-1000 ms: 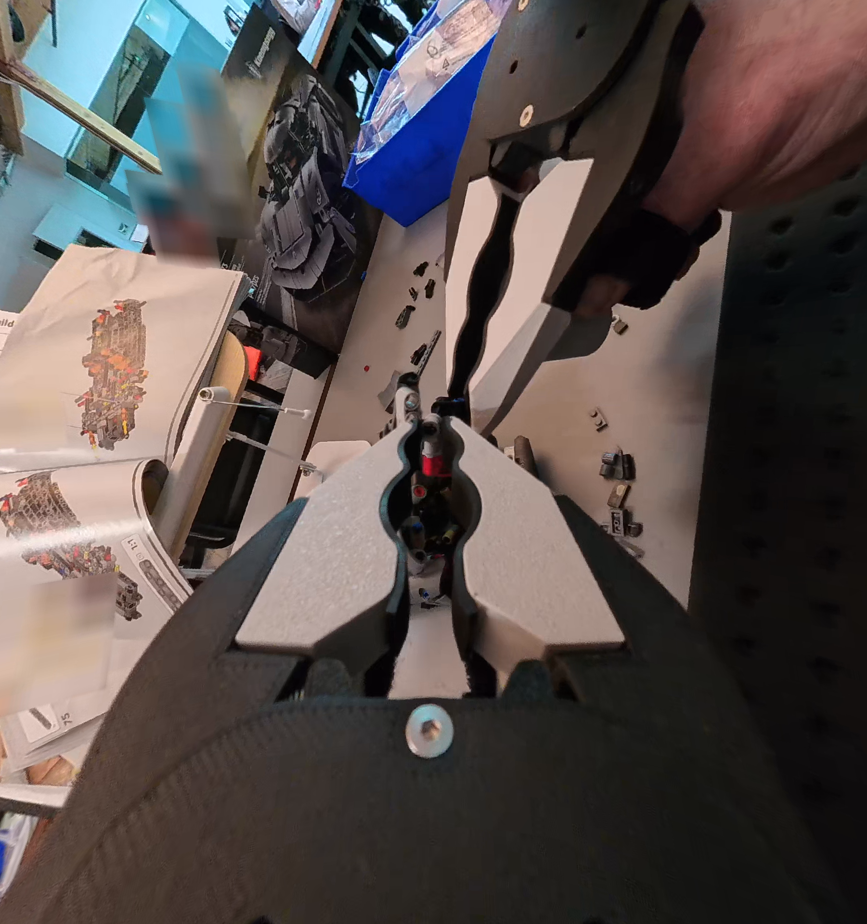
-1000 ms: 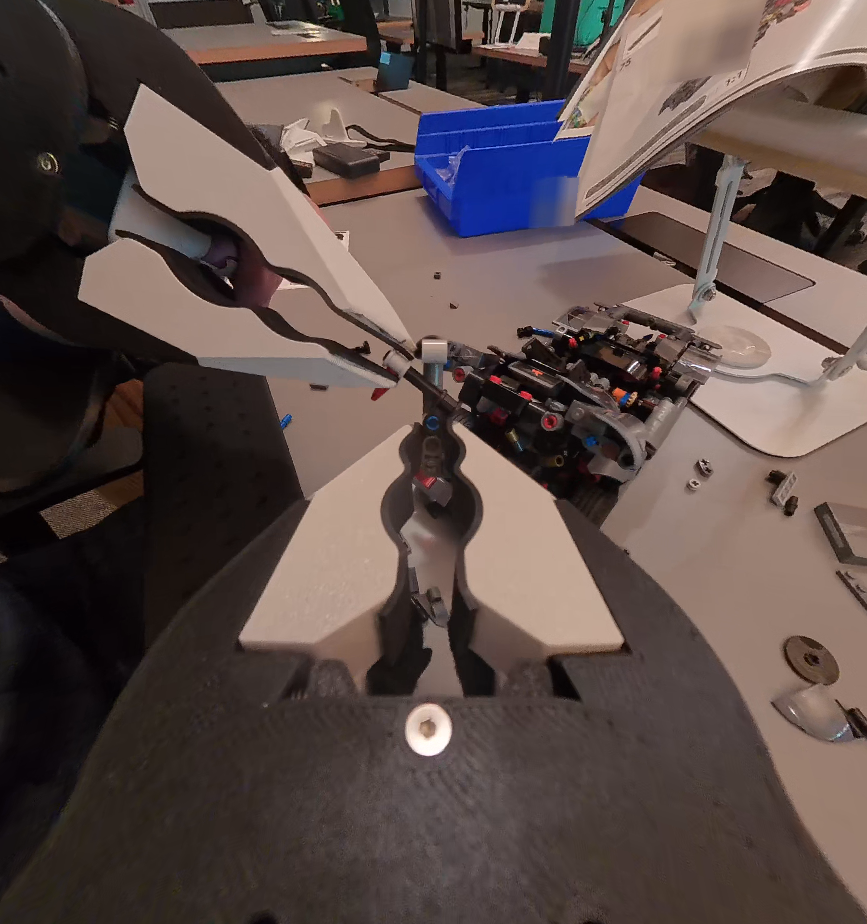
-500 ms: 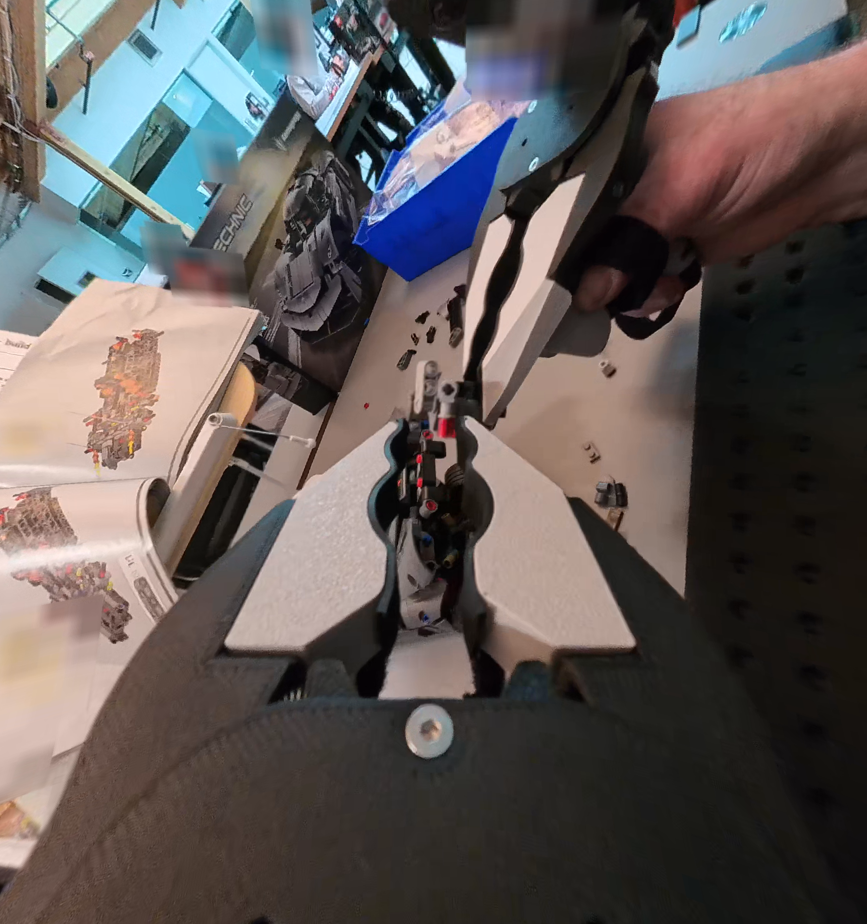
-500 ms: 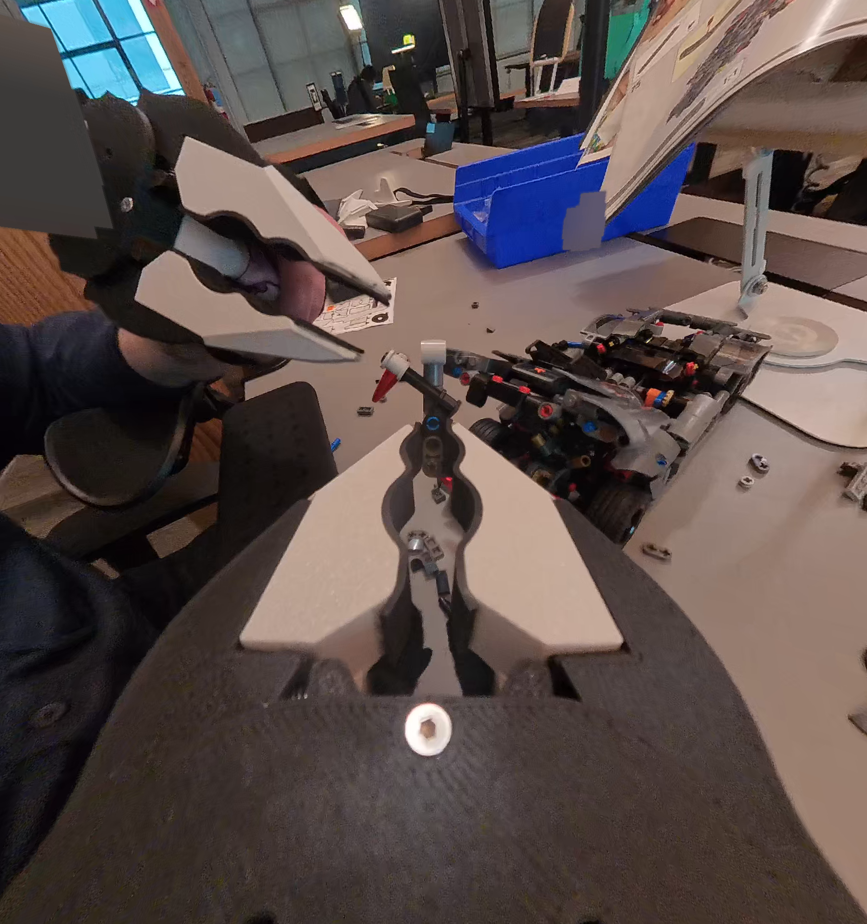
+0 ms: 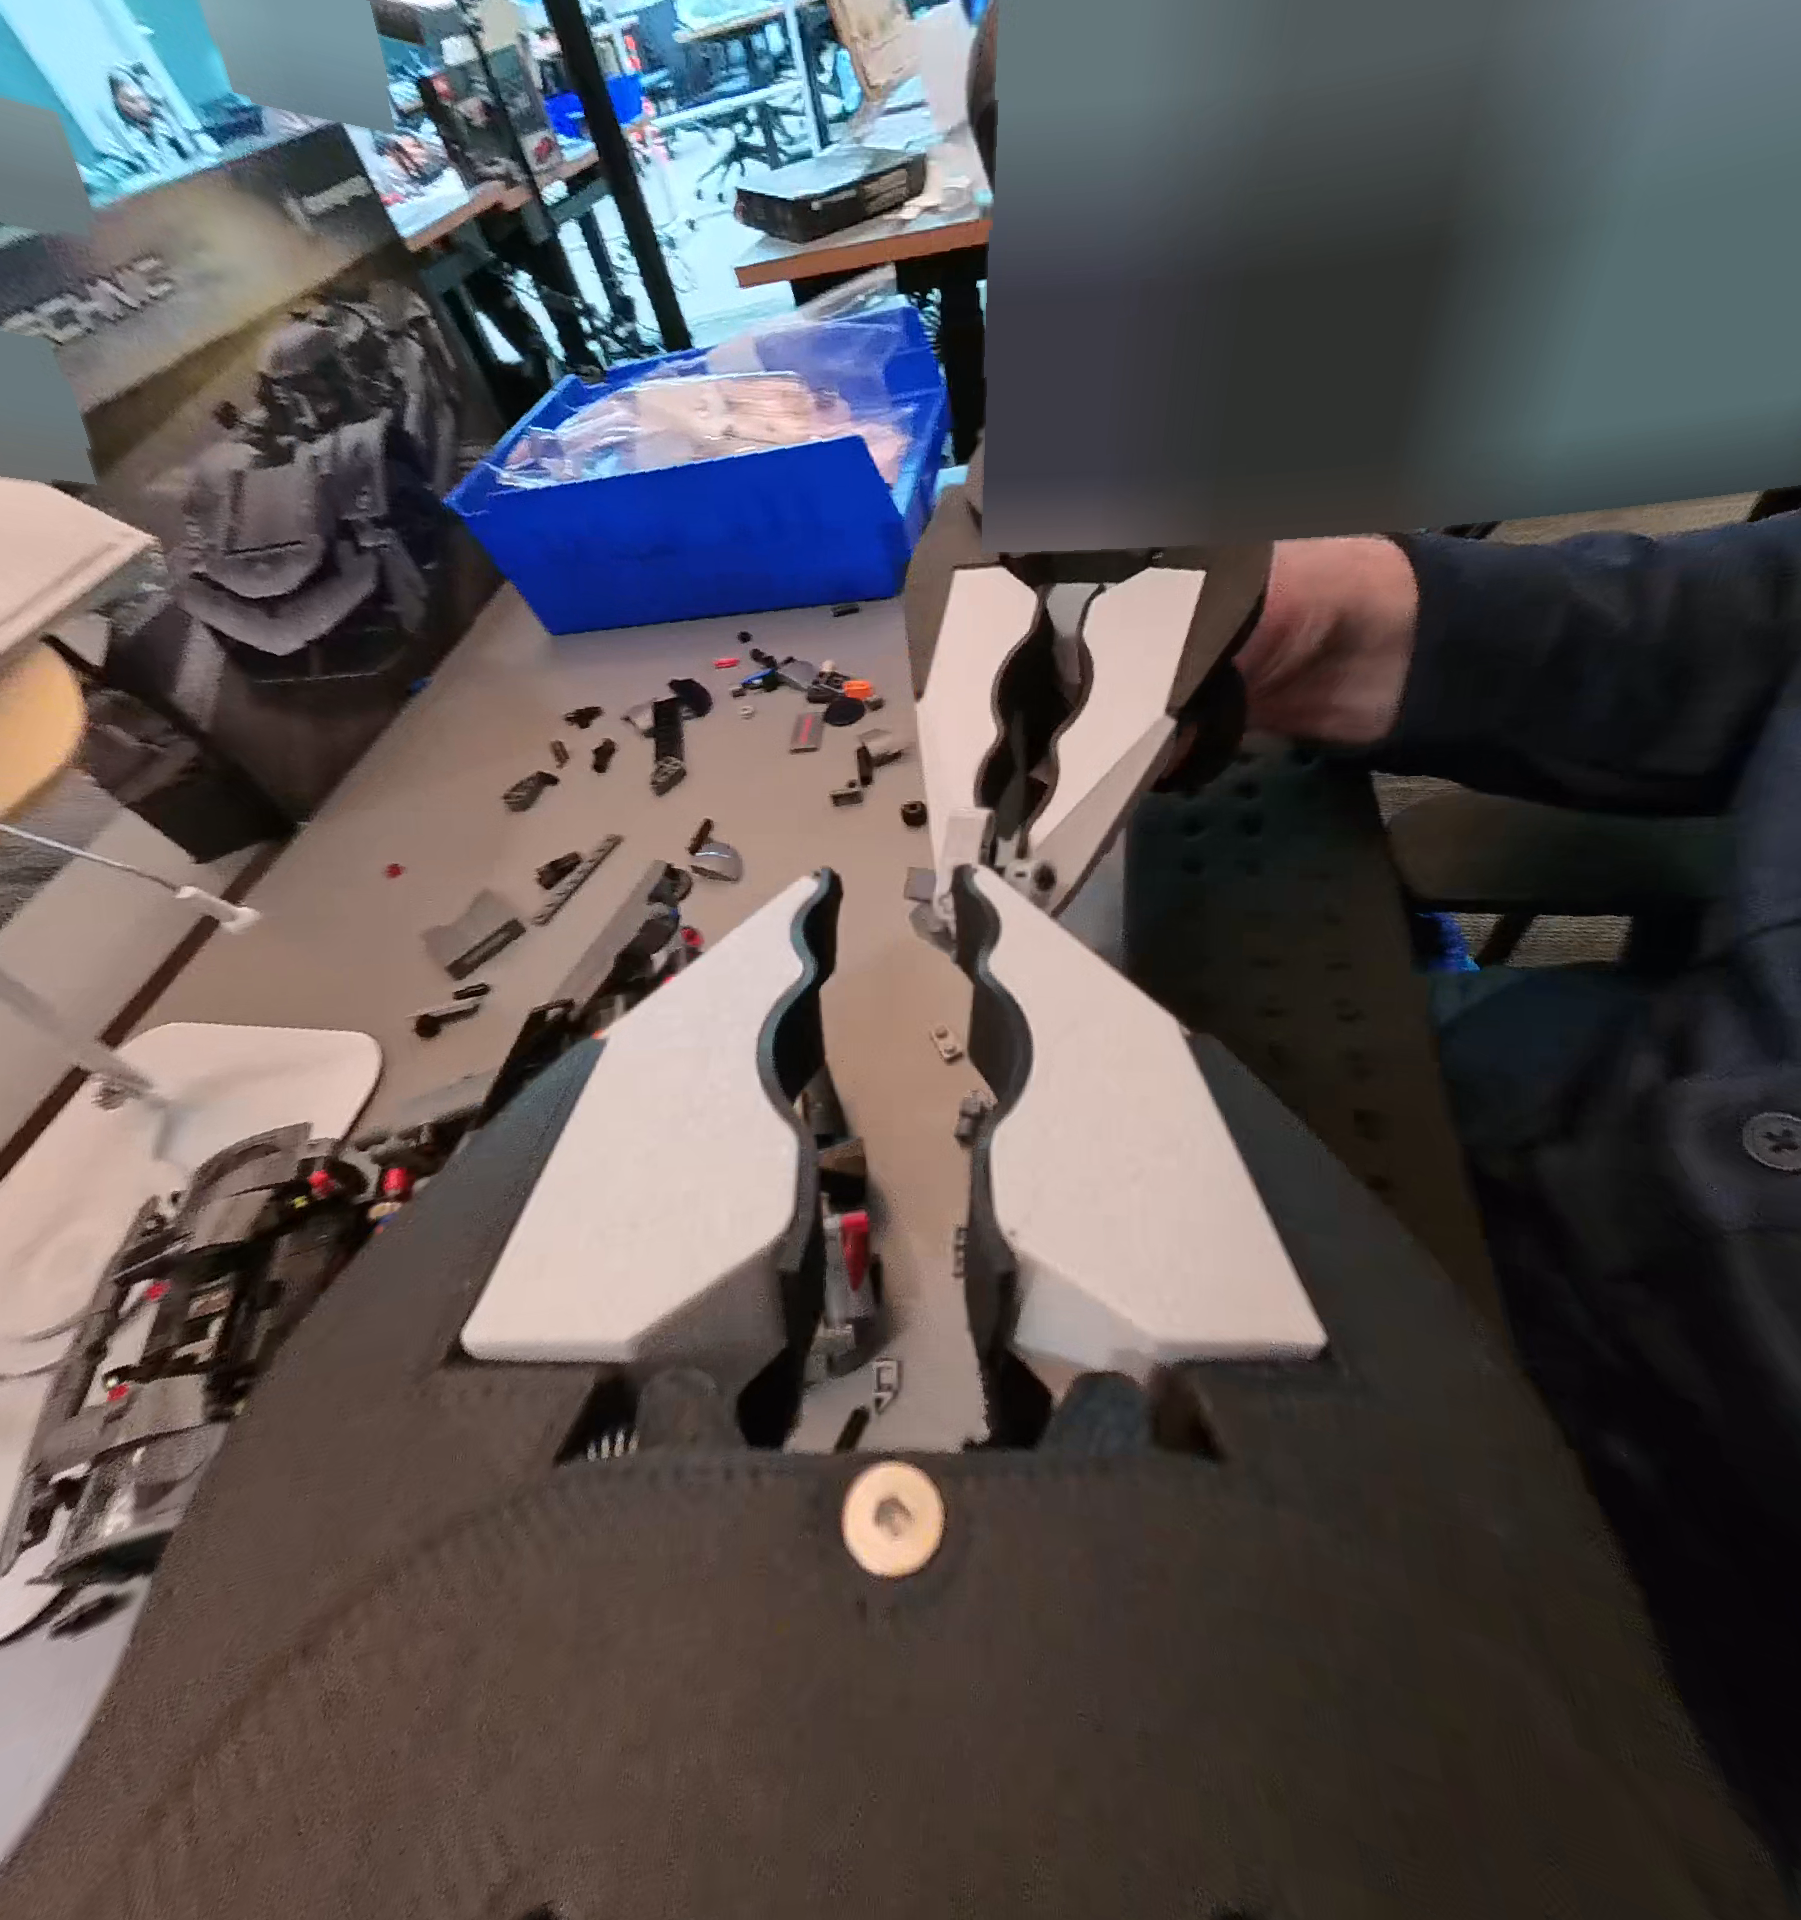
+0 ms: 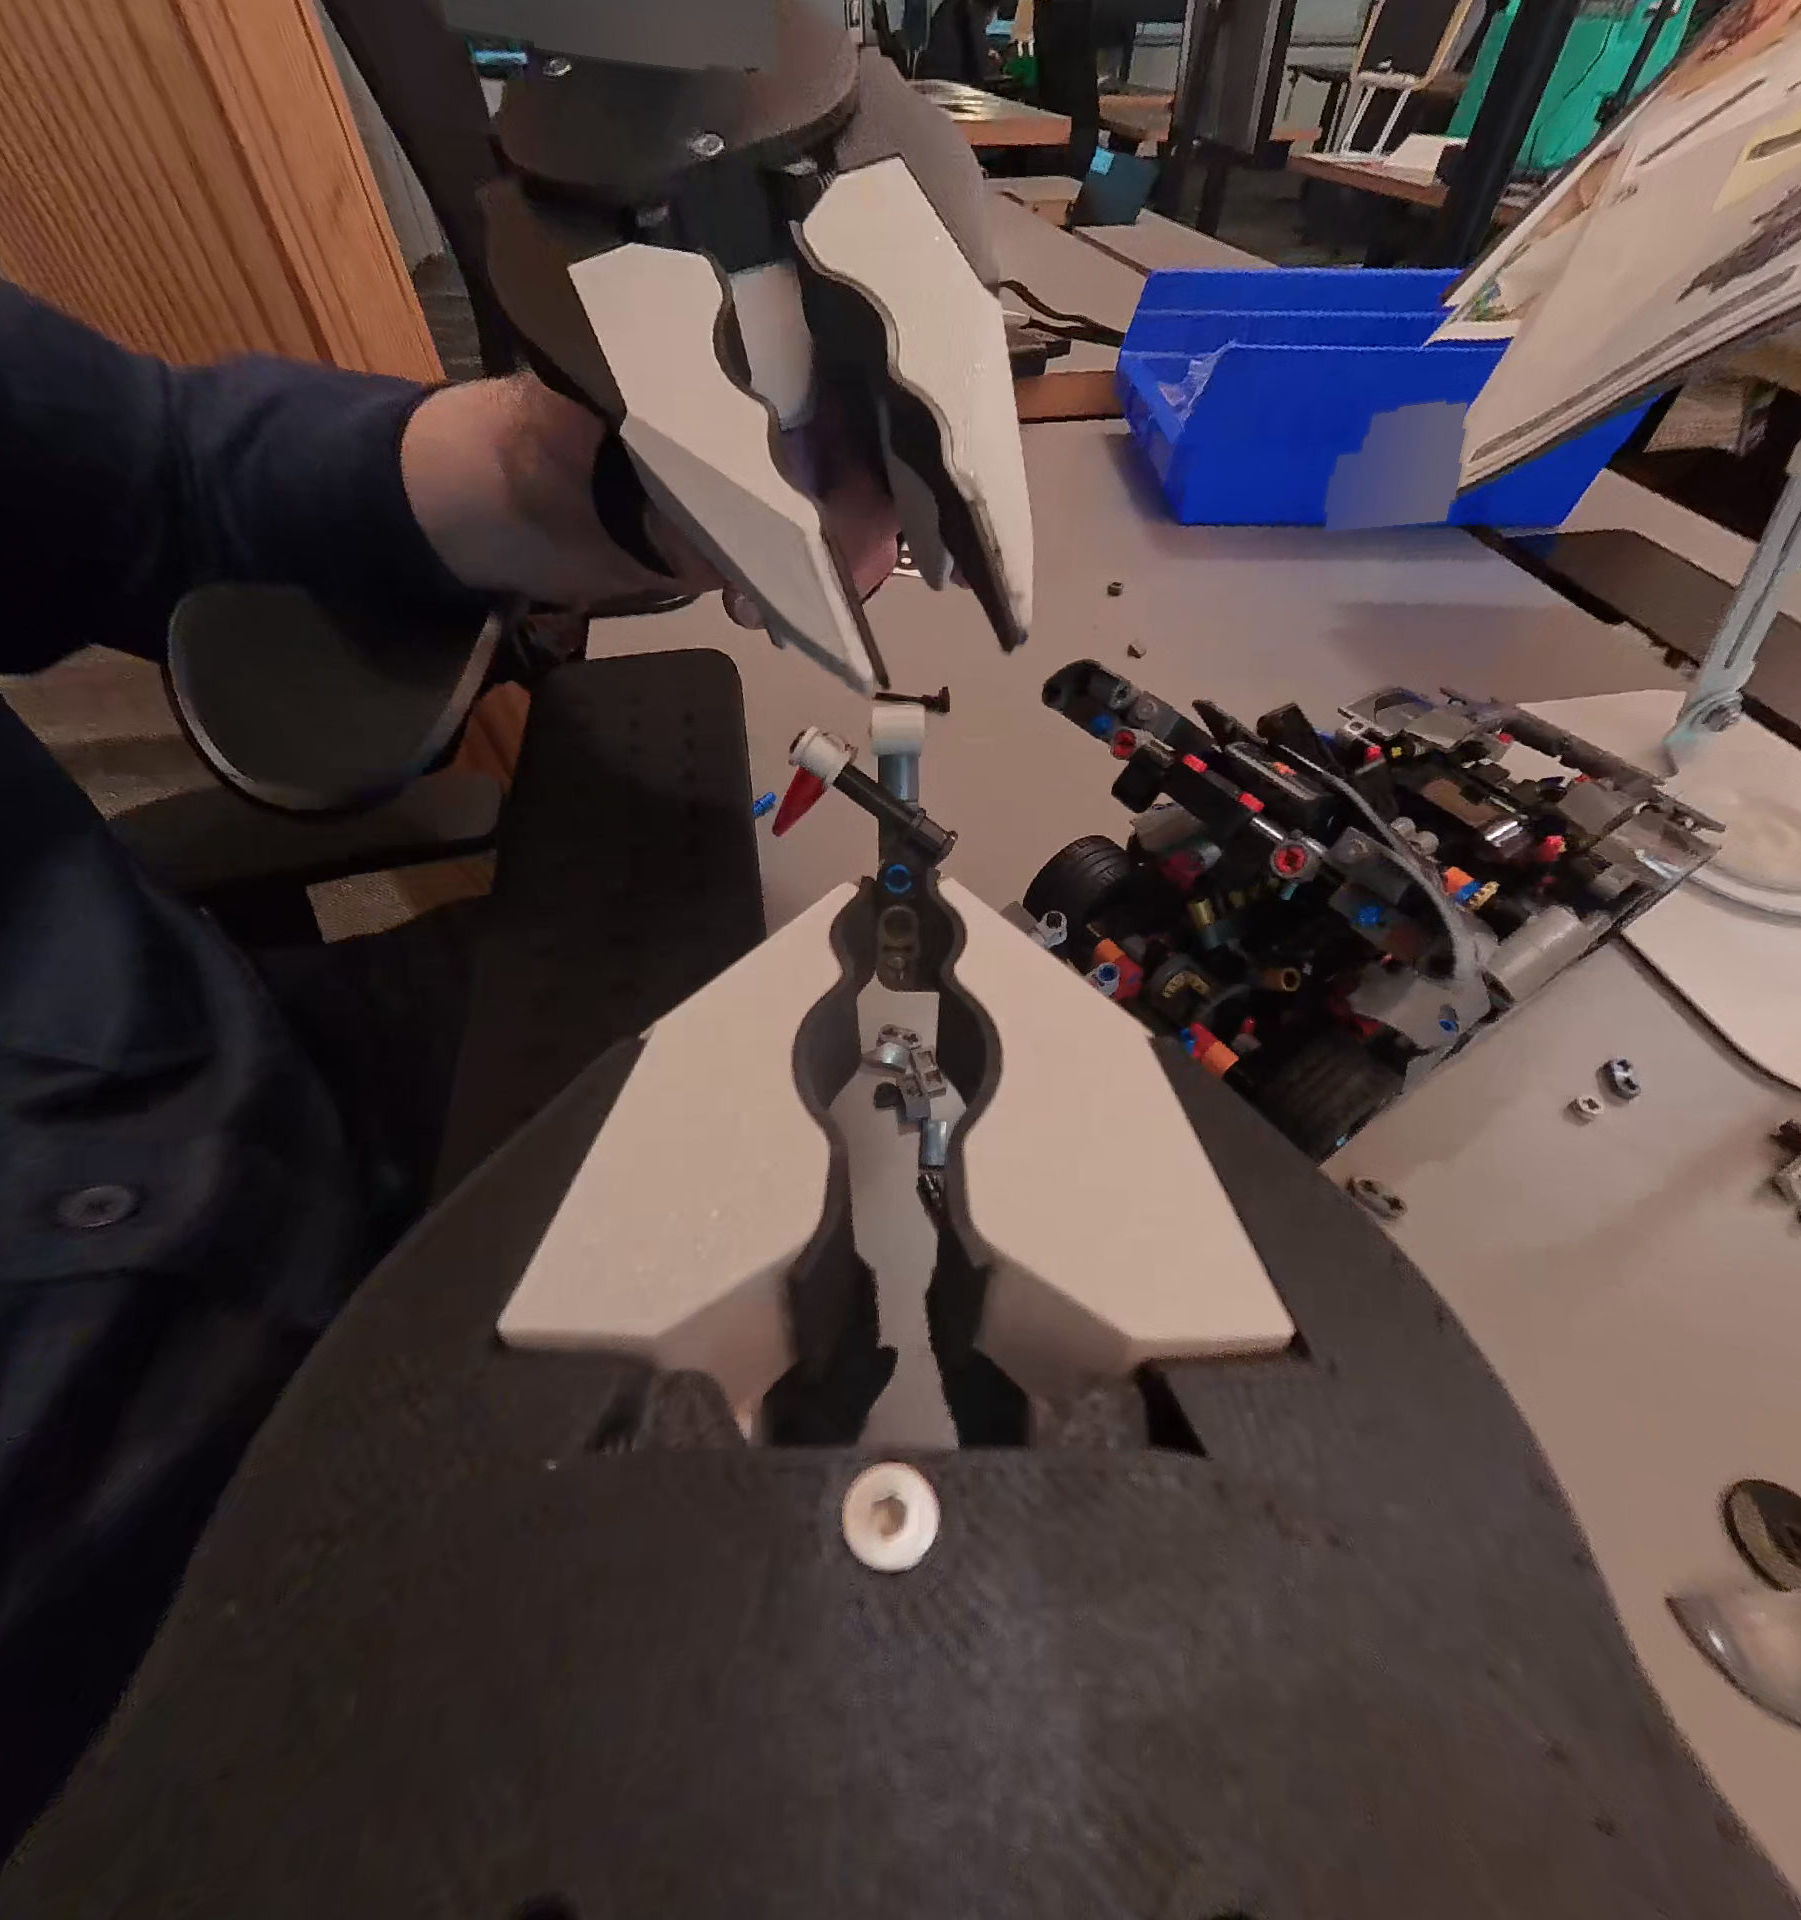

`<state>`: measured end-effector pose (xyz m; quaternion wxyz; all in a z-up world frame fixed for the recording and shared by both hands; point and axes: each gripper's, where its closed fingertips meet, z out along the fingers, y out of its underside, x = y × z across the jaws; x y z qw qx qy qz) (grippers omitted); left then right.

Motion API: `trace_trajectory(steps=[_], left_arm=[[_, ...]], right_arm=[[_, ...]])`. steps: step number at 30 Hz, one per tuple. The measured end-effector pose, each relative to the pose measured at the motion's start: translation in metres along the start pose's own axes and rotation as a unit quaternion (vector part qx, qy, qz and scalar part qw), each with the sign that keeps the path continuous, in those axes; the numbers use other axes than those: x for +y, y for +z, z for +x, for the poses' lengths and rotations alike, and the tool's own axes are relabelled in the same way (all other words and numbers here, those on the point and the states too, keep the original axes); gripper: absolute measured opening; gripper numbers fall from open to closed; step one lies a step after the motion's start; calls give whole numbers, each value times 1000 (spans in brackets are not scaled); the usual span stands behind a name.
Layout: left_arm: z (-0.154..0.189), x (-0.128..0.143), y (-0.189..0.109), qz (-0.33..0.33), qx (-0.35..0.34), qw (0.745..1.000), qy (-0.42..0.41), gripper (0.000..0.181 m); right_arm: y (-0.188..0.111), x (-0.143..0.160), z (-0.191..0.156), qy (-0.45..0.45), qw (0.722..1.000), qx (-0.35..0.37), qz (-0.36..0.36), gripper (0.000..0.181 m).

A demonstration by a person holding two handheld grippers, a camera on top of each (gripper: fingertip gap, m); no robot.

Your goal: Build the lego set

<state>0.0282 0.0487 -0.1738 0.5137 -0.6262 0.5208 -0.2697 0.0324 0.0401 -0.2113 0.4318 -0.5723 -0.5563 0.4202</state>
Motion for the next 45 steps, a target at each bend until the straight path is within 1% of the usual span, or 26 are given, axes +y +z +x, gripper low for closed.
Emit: trace_trajectory(steps=[7,10,15,20,29,31,33,34,36,38,41,45], left_arm=[[14,2,3,-2,46,999,-6,20],[18,6,7,-15,47,999,12,17],[22,5,8,-14,50,998,28,16],[30,6,7,-17,77,997,24,13],[62,9,-4,-25,131,987,84,9],[62,13,-3,-33,117,987,105,9],[61,15,-3,-37,102,985,132,0],[59,16,-3,-43,88,984,148,0],[60,15,-3,-43,76,981,174,0],[60,17,-1,-52,69,978,190,0],[55,31,5,-82,68,978,176,0],[40,51,3,-126,61,979,145,0]], right_arm=[[1,-2,-4,-16,1000,3,-2,5],[3,2,-3,-21,1000,13,-15,5],[2,2,-5,-18,1000,14,-16,5],[4,4,-11,-27,999,17,-23,5],[6,10,-35,-114,993,36,-25,5],[7,12,-33,-123,991,54,-28,7],[7,13,-31,-124,990,61,-28,11],[7,13,-30,-121,990,63,-26,15],[5,12,-29,-116,991,65,-21,12],[5,11,-29,-115,991,61,-16,0],[8,24,-20,-104,991,71,-51,0],[6,35,-14,-87,991,70,-70,0]])
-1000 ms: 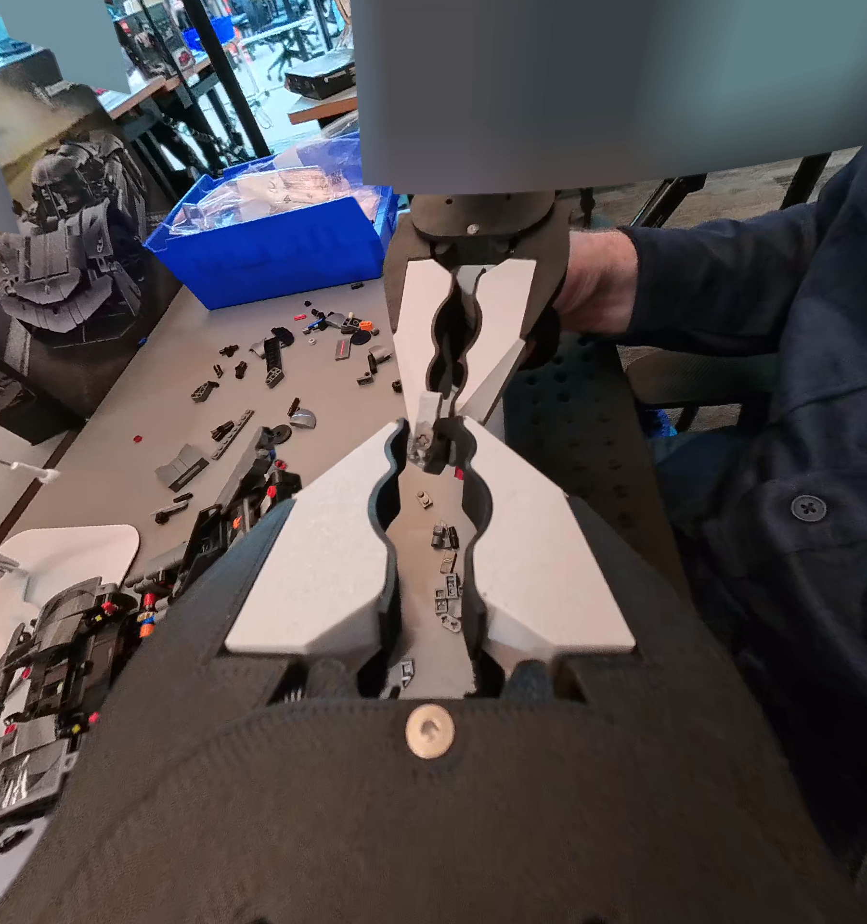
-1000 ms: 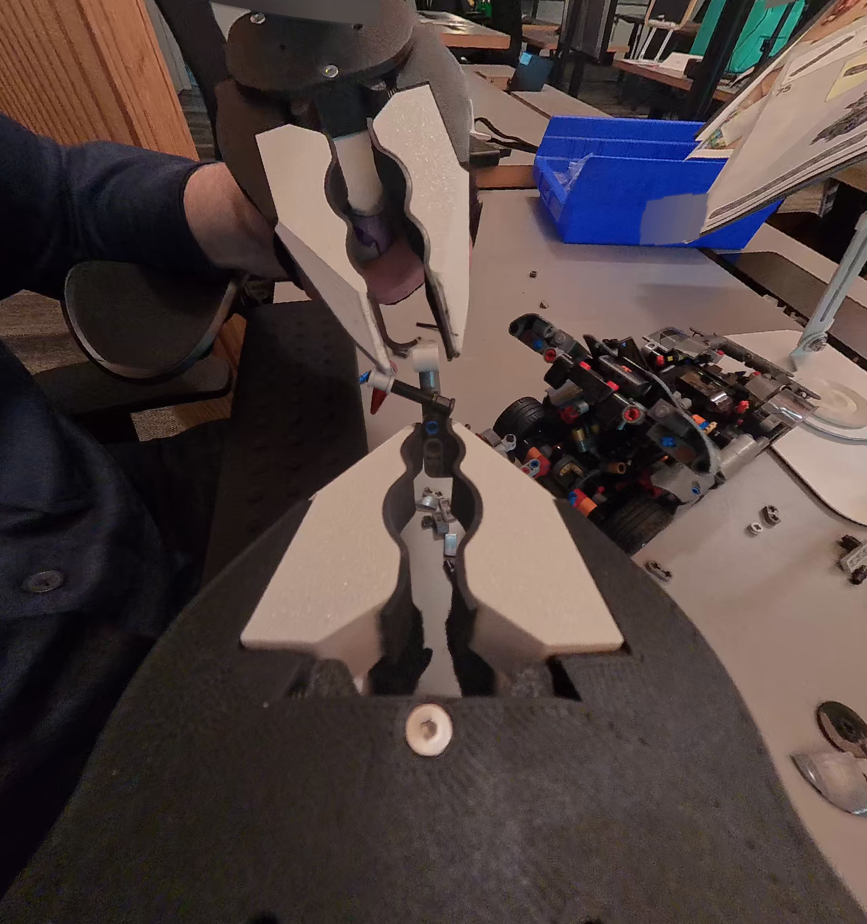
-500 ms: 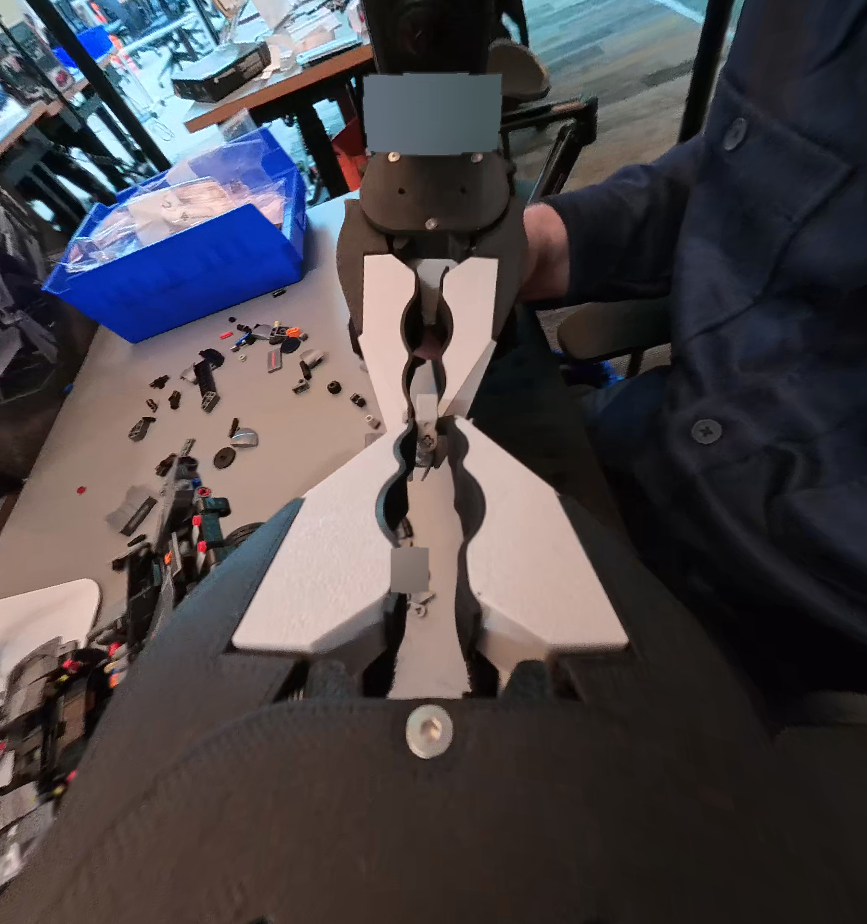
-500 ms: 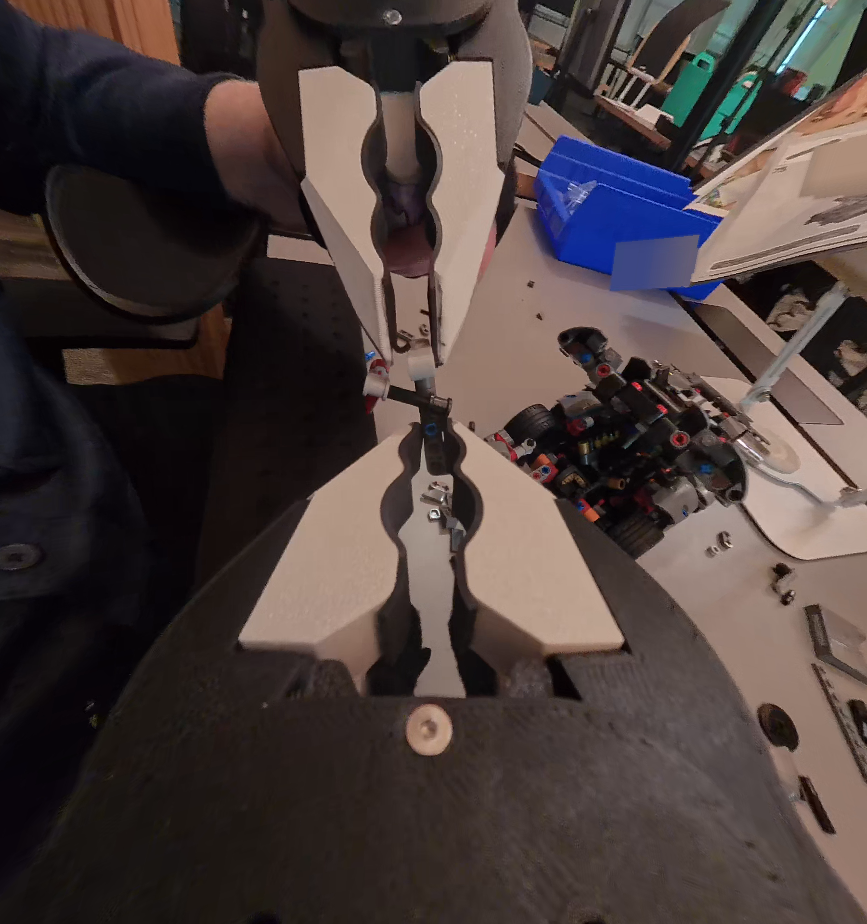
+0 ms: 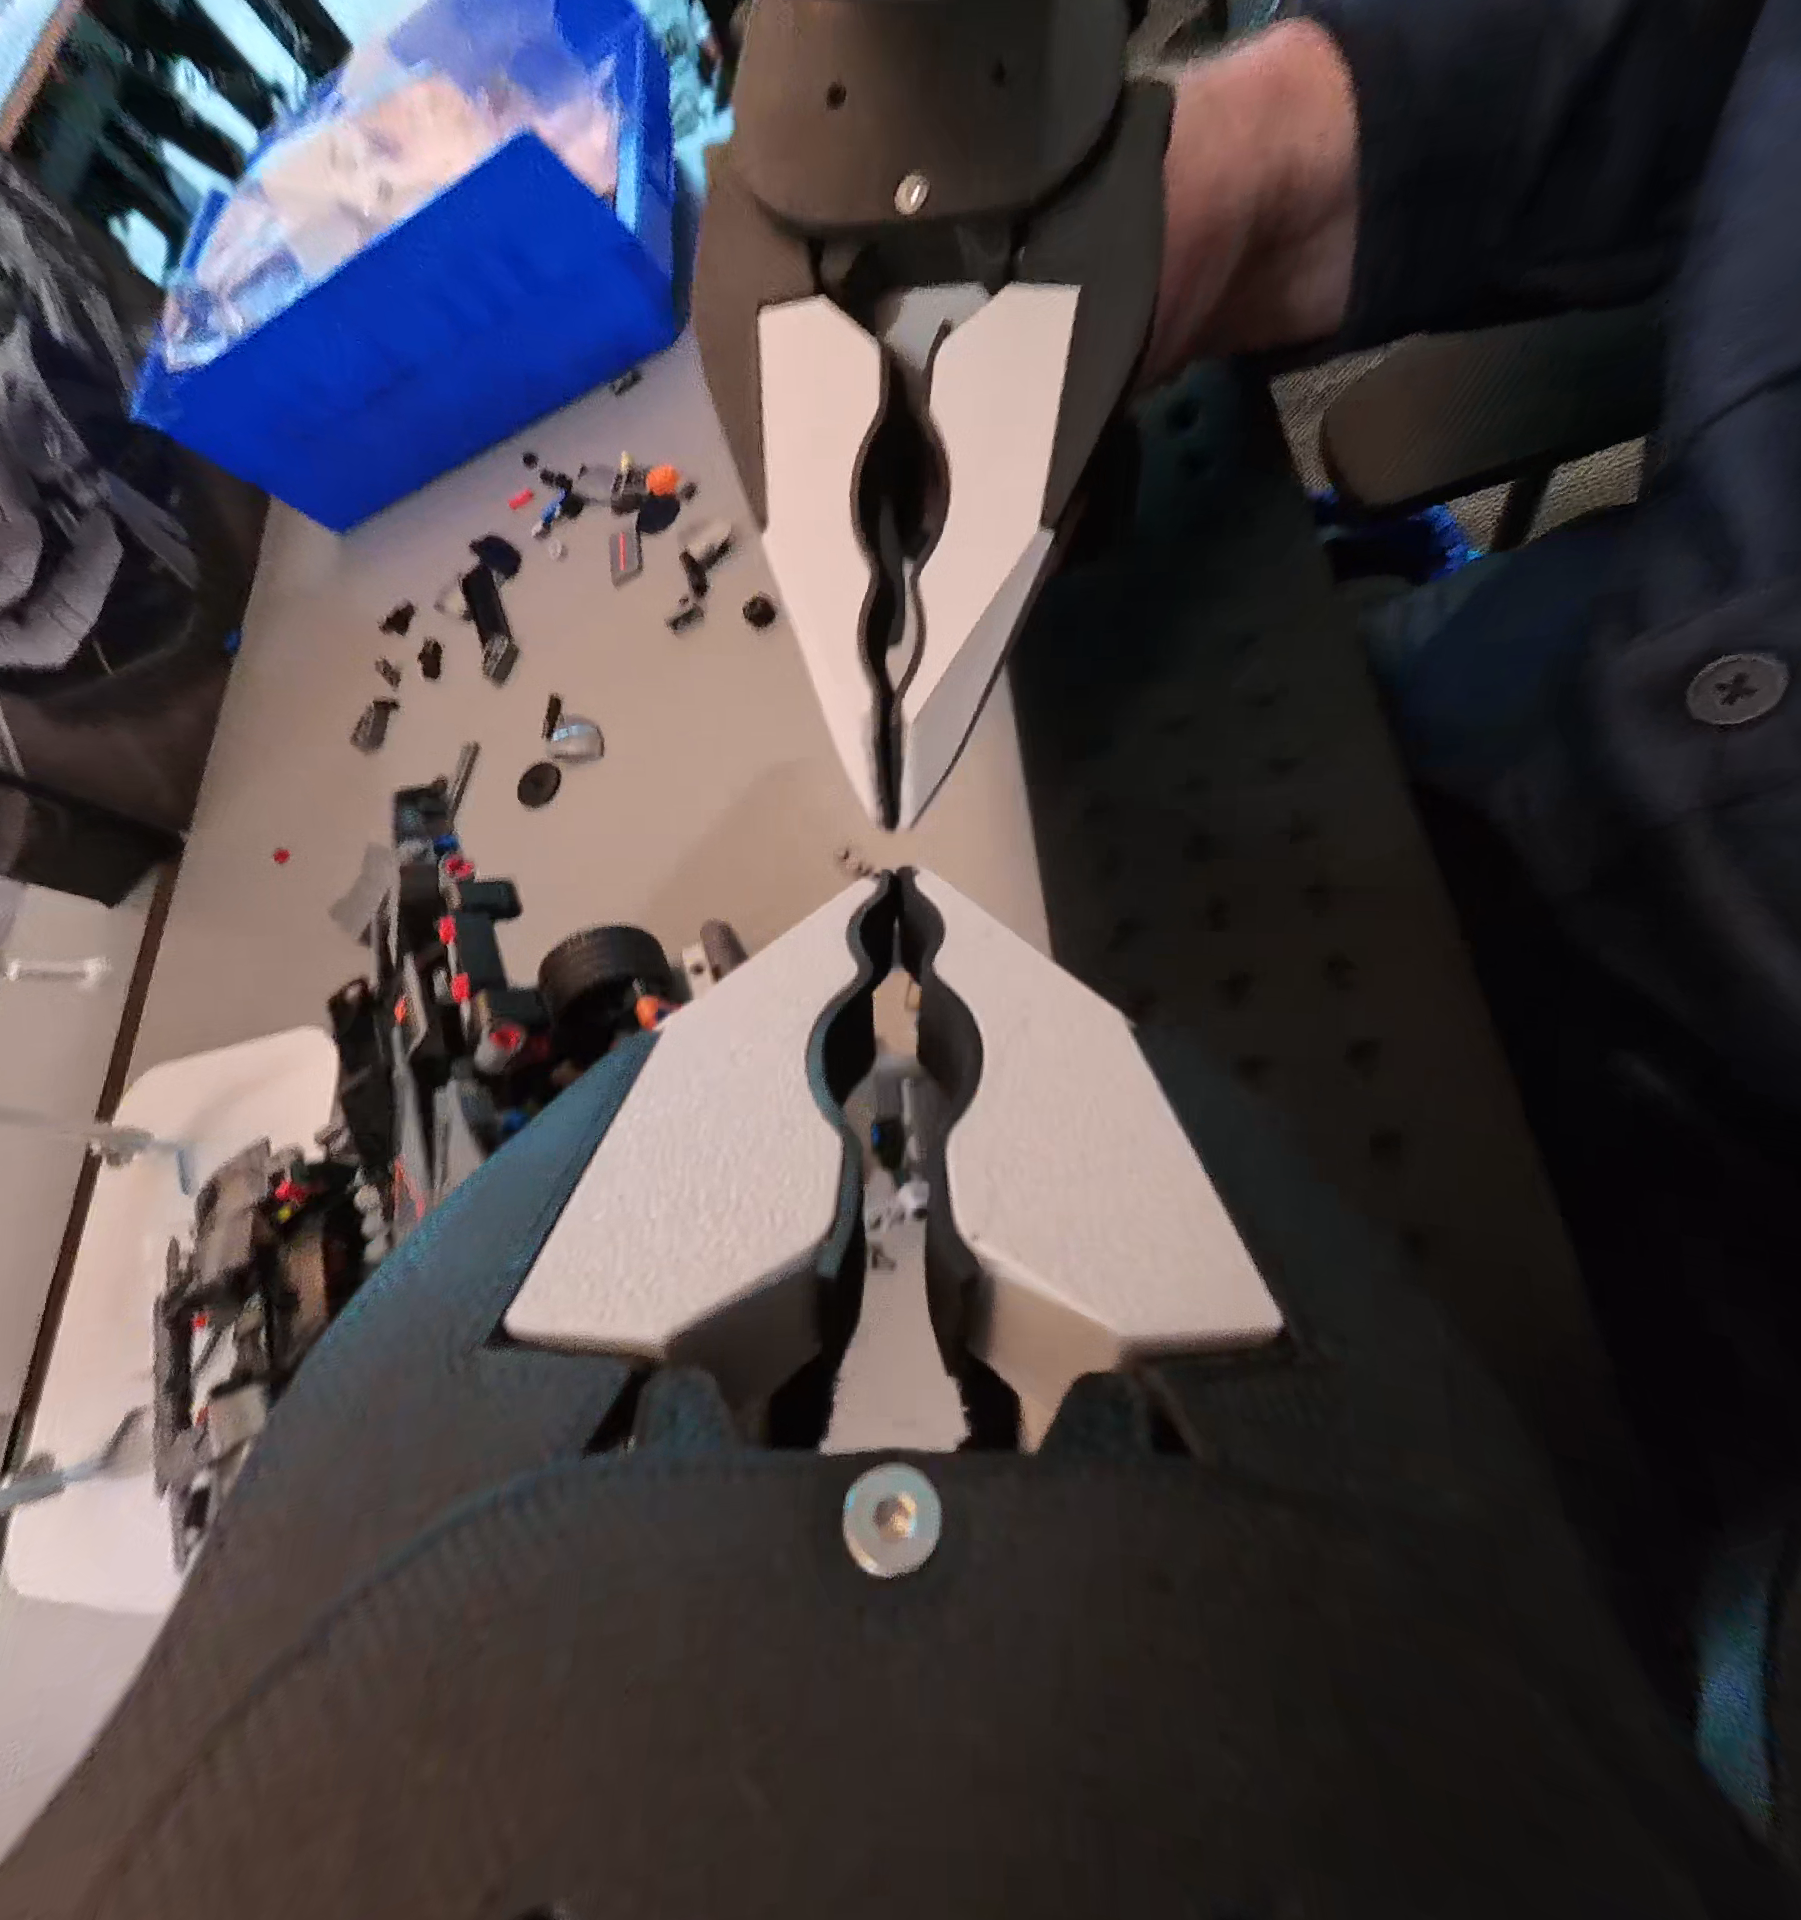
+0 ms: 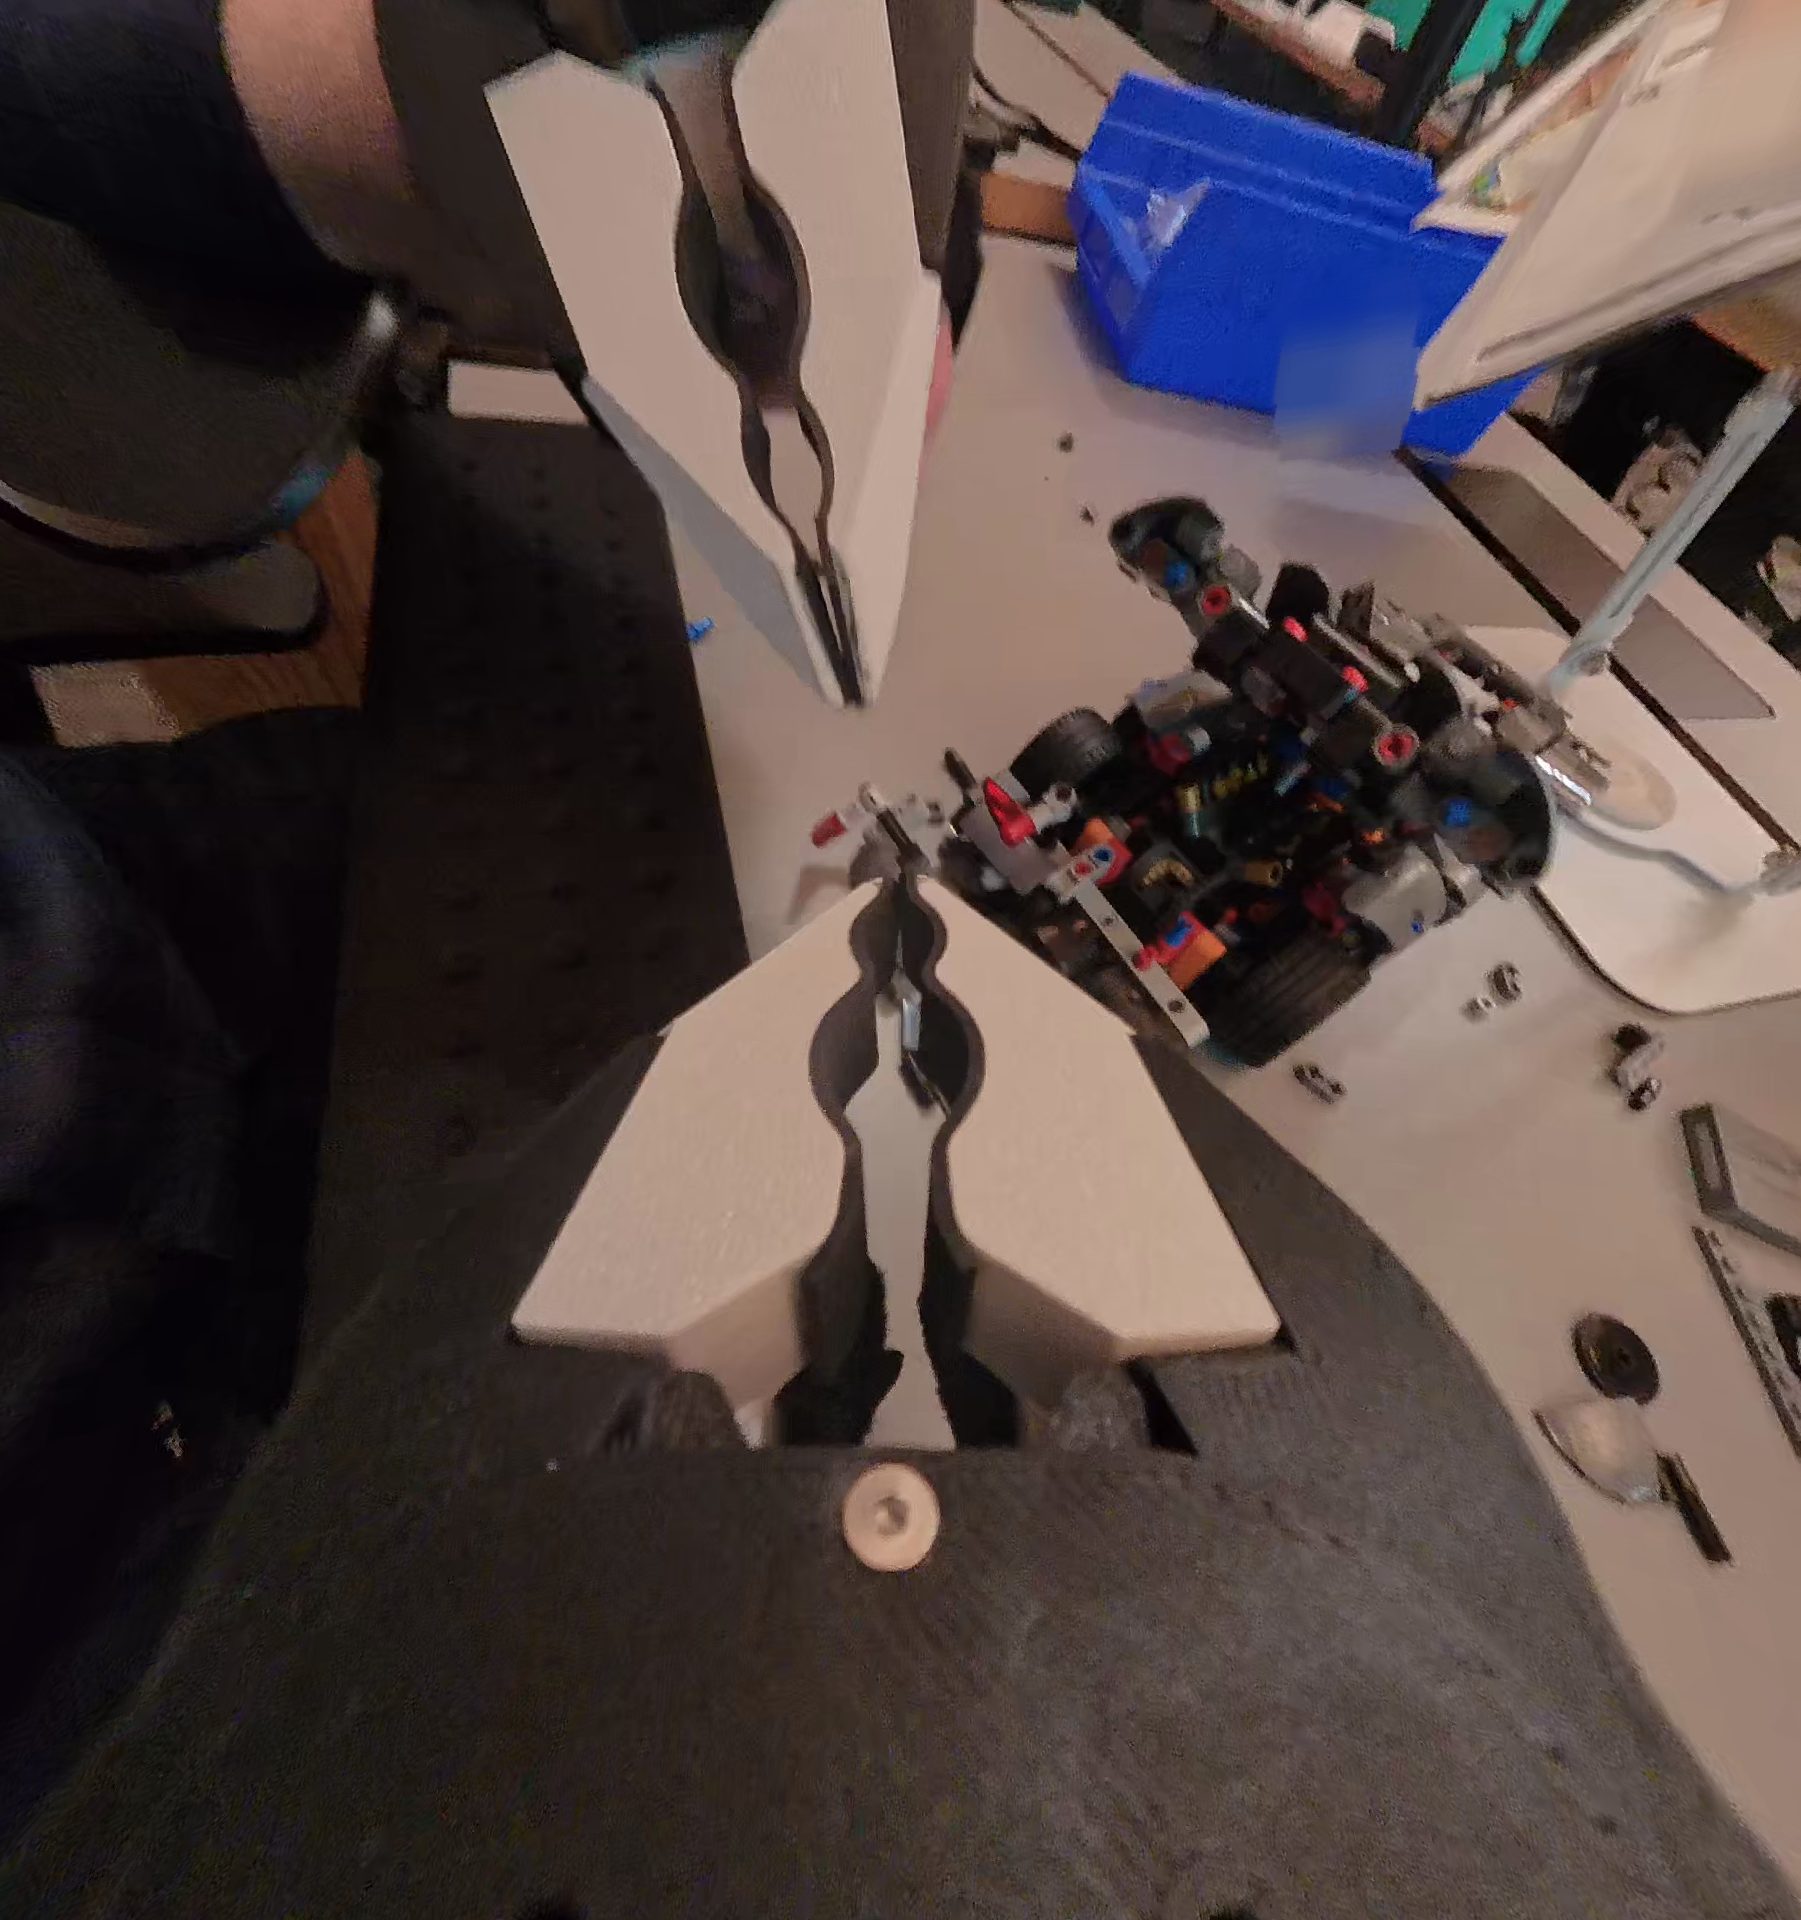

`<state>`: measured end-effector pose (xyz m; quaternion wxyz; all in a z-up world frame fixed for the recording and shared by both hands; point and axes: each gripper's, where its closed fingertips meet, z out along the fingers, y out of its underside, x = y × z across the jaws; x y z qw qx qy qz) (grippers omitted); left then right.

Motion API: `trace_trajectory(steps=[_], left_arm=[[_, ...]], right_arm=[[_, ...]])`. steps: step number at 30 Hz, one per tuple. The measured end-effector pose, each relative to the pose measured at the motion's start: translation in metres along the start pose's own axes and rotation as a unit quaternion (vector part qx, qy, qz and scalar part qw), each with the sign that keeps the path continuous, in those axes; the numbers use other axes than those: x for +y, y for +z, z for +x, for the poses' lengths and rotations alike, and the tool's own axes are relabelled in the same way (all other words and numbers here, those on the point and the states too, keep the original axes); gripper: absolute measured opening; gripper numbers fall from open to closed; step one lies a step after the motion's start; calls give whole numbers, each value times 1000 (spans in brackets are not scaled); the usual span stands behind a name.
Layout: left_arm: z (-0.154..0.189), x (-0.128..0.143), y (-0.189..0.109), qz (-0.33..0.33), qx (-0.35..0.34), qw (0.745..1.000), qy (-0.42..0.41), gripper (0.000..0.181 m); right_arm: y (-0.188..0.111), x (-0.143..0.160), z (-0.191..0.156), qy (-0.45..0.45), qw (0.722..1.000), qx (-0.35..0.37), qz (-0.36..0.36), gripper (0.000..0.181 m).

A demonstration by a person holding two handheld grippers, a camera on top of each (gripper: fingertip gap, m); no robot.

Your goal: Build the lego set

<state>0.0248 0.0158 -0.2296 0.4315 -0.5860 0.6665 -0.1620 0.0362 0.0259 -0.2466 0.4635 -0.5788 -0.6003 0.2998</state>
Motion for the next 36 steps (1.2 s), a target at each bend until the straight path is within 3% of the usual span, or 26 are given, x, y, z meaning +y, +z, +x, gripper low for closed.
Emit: trace_trajectory(steps=[9,16,22,27,36], left_arm=[[-2,58,-12,-114,18,989,-93,16],[8,97,1,-185,57,966,-174,28],[12,113,11,-216,62,957,-181,15],[14,113,16,-211,66,959,-175,4],[17,103,25,-189,68,968,-152,0]], right_arm=[[4,26,11,29,998,-1,-54,5],[7,31,12,41,998,-4,-57,5],[11,34,10,35,997,-6,-62,5],[14,38,10,34,997,-6,-73,8],[33,47,8,17,991,-20,-129,23]])
